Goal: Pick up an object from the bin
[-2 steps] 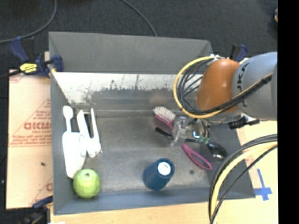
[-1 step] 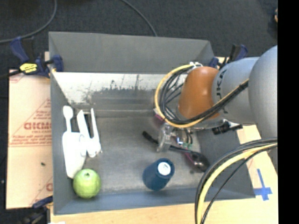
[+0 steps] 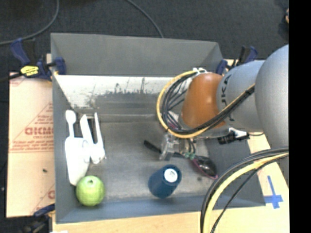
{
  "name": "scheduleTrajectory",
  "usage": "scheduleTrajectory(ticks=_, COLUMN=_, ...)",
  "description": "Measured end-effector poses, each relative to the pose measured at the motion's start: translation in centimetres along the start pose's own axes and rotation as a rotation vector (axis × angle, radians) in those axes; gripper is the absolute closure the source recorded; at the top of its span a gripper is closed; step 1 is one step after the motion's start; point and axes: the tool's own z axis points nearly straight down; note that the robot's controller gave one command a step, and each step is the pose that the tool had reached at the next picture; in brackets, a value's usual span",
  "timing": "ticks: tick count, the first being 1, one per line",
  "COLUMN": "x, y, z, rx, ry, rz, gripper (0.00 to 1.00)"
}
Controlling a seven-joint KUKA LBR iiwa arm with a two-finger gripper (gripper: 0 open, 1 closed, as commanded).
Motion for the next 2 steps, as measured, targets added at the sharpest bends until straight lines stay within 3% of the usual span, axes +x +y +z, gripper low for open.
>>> scheduleTrajectory(ticks=1, x=0.0, y=0.0, z=0.0, rx=0.0, ry=0.0, rz=-0.001, gripper=1.0)
scheduleTrajectory(ticks=2, x=1.2, y=-0.2, z=-9.3, rx=0.0, ry=0.003, rz=-0.004, gripper=1.0)
